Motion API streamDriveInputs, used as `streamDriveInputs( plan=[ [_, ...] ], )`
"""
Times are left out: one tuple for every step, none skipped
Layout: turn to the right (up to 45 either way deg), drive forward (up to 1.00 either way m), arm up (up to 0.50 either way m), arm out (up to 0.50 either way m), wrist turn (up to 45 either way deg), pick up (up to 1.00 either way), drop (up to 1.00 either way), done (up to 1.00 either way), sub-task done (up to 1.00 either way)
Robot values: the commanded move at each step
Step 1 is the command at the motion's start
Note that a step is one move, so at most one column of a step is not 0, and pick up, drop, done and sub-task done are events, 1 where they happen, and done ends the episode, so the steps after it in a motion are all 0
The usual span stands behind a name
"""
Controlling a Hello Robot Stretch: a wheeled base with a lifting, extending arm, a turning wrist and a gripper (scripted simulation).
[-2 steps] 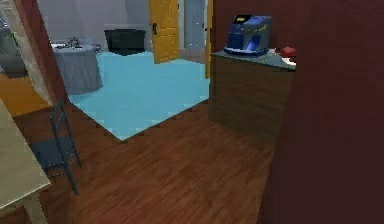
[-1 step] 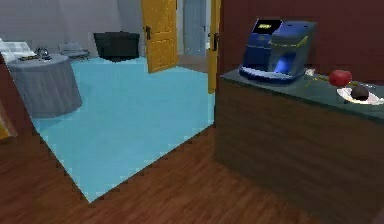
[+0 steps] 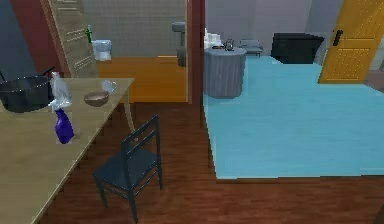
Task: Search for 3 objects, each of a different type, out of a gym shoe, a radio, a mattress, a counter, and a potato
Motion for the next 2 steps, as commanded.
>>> streamDriveInputs(
  plan=[
    [-9.0,0.0,0.0,0.0,0.0,0.0,0.0,0.0,0.0],
    [0.0,0.05,0.0,0.0,0.0,0.0,0.0,0.0,0.0]
  ],
)
